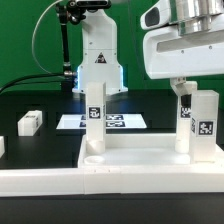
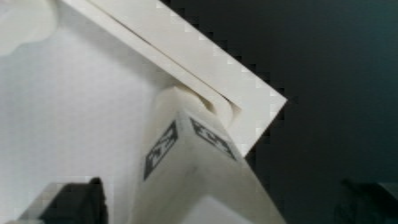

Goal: Assemble desk

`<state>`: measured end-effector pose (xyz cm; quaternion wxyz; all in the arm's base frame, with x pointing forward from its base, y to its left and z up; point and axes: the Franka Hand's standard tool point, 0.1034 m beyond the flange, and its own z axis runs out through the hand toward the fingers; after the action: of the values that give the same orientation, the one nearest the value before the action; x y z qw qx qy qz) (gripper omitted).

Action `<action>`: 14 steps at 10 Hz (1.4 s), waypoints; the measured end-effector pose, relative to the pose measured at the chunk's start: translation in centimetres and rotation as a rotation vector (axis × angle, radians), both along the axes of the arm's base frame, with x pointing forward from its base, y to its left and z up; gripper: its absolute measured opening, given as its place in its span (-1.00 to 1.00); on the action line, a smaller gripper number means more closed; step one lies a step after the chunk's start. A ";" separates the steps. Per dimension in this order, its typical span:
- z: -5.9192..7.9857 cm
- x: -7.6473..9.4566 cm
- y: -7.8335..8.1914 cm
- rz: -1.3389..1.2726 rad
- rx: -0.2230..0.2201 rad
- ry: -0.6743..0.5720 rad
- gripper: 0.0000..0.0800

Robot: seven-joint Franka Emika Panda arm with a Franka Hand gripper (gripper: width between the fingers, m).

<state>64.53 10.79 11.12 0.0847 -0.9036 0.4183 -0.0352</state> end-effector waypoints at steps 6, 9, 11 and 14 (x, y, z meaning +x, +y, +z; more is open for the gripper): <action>-0.4 0.9 0.8 0.632 -0.169 -0.033 0.59; -0.4 0.9 0.2 0.454 -0.154 -0.018 -0.23; -0.4 0.8 -0.2 0.257 -0.132 0.011 -0.25; -0.7 0.4 -0.8 -0.232 -0.062 0.064 -0.26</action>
Offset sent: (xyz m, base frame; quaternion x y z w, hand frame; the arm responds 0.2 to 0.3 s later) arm 0.0036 0.0407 -0.0065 -0.0289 -0.0699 -0.3066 0.9488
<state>64.95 9.98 10.39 0.0386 -0.8519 0.5214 -0.0287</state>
